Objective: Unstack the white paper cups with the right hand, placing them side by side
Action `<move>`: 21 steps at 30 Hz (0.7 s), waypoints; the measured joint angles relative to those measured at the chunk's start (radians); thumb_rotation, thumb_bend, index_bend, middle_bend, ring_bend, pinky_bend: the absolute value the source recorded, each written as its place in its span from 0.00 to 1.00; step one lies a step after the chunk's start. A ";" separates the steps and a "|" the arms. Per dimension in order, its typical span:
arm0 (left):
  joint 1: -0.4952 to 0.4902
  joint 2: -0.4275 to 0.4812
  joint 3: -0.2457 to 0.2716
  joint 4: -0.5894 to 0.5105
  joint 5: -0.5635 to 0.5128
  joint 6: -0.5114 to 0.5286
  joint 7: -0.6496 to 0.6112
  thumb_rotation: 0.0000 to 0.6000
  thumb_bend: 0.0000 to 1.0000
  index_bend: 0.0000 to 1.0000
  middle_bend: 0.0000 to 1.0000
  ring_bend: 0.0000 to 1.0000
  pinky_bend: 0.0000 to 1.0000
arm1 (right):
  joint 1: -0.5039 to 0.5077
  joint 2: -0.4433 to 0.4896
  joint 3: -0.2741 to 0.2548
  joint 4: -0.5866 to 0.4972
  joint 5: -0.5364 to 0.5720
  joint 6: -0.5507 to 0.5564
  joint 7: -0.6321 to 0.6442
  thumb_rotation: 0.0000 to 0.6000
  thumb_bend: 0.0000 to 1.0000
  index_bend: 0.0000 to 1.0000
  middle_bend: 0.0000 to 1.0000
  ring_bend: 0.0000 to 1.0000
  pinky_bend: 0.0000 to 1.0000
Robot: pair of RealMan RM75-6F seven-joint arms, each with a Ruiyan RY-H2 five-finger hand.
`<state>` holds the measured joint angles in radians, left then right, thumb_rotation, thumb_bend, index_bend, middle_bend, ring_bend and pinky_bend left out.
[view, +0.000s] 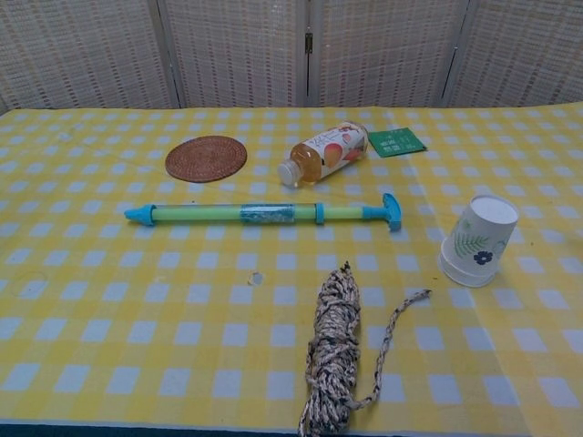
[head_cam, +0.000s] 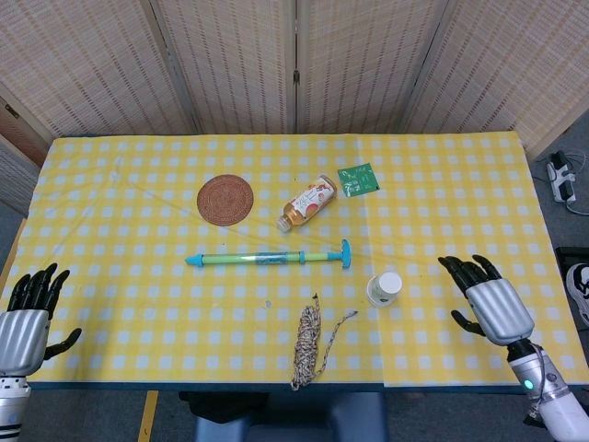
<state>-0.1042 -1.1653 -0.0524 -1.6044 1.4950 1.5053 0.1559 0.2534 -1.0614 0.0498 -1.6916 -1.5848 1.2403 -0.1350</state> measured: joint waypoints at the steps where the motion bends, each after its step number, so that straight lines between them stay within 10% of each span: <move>1: 0.000 0.001 0.000 0.000 0.001 0.000 0.000 1.00 0.25 0.03 0.00 0.01 0.08 | 0.013 0.000 0.004 -0.007 0.007 -0.021 -0.014 1.00 0.31 0.13 0.16 0.20 0.12; 21: -0.002 -0.001 0.005 0.006 -0.013 -0.023 0.000 1.00 0.25 0.03 0.00 0.01 0.08 | 0.261 -0.123 0.050 -0.009 0.196 -0.346 -0.182 1.00 0.35 0.19 0.15 0.19 0.13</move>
<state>-0.1063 -1.1662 -0.0477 -1.5986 1.4815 1.4823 0.1561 0.5142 -1.1839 0.0996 -1.7007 -1.3890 0.8940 -0.3168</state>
